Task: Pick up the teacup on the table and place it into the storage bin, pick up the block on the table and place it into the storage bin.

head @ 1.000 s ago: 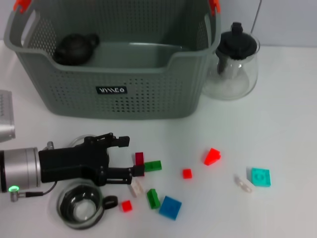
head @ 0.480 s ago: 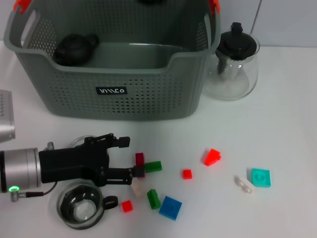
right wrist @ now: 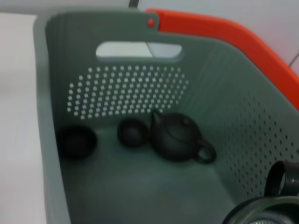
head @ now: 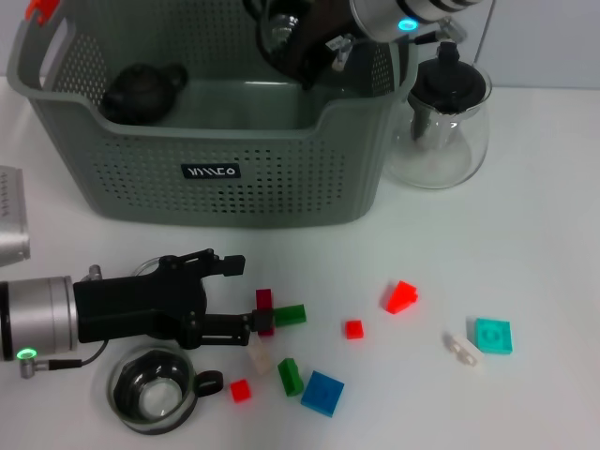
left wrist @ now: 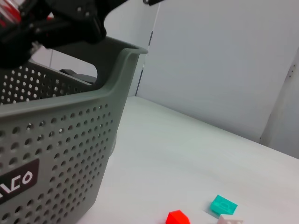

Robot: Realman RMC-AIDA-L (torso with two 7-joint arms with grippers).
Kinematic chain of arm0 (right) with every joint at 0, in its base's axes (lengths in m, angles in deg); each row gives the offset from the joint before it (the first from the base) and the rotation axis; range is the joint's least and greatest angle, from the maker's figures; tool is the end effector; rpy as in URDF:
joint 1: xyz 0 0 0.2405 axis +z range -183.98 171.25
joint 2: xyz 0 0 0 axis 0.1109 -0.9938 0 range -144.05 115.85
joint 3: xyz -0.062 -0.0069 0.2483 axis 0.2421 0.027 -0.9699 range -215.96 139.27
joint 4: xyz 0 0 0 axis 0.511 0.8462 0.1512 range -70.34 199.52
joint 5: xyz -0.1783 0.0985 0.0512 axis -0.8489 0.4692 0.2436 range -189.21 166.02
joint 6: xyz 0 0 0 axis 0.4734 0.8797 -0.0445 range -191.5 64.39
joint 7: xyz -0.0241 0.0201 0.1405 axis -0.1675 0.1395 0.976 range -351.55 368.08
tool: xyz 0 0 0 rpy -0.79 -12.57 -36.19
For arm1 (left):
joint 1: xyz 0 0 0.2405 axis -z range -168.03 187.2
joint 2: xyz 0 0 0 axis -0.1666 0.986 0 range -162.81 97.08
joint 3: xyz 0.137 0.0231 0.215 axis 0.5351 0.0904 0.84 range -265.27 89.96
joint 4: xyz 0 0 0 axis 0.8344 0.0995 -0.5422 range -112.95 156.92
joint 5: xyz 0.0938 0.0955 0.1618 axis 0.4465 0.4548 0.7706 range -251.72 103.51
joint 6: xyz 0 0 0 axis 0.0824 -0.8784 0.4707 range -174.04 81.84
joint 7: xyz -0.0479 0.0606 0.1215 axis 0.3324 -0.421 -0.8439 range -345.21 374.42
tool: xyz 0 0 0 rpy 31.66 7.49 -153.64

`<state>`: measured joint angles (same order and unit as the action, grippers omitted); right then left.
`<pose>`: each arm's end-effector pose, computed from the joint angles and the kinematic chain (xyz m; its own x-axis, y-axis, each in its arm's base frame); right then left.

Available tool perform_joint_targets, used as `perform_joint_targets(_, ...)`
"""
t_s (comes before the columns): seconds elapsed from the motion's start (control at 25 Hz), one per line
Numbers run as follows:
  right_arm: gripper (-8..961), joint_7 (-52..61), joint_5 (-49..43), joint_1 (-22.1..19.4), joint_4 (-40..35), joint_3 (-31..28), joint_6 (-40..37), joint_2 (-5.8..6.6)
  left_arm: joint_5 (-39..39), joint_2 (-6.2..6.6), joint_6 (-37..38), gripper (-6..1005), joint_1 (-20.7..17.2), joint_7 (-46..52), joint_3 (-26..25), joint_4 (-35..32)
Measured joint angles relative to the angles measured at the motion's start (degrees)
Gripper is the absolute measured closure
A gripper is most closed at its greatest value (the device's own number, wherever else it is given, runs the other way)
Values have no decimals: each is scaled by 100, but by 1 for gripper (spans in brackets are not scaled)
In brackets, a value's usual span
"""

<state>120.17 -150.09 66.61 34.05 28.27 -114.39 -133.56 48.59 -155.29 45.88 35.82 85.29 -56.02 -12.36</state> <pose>0.0379 0.4779 -0.0649 0.9944 -0.0799 0.0689 -0.0394 -0.8870 -0.4600 -0.2883 0.2869 -0.0276 0.7787 0.3684 0.5079 0.4815 -0.8699 -0.1072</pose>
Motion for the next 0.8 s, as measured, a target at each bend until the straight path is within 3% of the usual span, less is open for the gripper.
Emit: perform_joint_targets(0.8,837,47,-156,-112,316,147,276,-7,0,0,-14,81,-3,-13,0,41)
